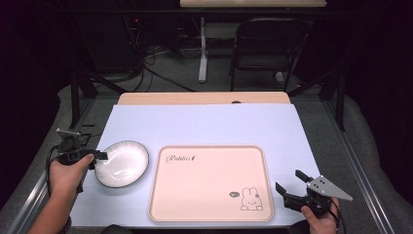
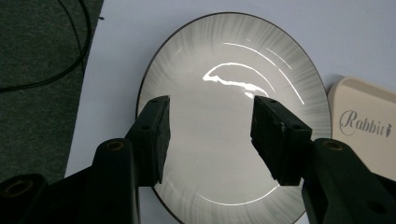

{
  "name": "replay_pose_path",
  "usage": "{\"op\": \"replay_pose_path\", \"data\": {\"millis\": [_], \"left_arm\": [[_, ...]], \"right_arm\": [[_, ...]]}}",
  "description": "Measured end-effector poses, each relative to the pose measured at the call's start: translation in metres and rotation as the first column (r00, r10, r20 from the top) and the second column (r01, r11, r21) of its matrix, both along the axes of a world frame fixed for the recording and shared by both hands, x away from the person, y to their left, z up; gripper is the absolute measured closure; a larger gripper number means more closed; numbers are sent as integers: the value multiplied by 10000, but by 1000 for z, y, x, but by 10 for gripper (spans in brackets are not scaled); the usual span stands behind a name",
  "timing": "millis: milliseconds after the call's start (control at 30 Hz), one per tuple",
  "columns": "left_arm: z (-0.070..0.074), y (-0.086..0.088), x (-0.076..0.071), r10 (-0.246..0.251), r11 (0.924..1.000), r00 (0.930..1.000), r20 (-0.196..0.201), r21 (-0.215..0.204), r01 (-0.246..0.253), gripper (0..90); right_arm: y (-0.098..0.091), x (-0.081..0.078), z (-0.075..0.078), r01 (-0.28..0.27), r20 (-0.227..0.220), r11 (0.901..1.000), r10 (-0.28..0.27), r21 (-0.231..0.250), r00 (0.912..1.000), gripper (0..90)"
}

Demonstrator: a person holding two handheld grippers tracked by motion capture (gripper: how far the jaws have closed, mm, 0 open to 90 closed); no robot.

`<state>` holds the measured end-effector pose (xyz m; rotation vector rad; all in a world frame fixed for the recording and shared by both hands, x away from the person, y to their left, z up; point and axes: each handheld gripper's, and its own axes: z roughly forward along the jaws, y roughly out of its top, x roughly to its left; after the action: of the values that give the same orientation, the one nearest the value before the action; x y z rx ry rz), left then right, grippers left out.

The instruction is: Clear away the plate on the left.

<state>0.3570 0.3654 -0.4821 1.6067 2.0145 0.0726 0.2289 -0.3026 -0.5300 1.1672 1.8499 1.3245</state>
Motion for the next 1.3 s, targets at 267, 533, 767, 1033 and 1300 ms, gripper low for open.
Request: {"op": "replay_pose_path", "data": {"millis": [267,533,767,1033,1300], "left_arm": [[-11,11,-5,240,9997,9993,-301,77,-238,477],[-25,17,-8,406,9991,9970,-652,-108,-414,477],[-36,18,-8,408,9982,9951,-896,-400,-445,501],[-41,17,-8,302,9972,9940,-1050,-646,-371,518],[-44,16,-6,278,9950,9919,-1239,-922,-394,574]], "right_arm": [[0,0,0,-30,36,10000,30,-27,10000,142],[0,0,0,-25,35,10000,25,-23,10000,142],[0,0,0,-33,35,10000,33,-27,10000,142],[0,0,0,-45,35,10000,45,-23,10000,142],[0,0,0,-69,52,10000,69,-47,10000,142]]}}
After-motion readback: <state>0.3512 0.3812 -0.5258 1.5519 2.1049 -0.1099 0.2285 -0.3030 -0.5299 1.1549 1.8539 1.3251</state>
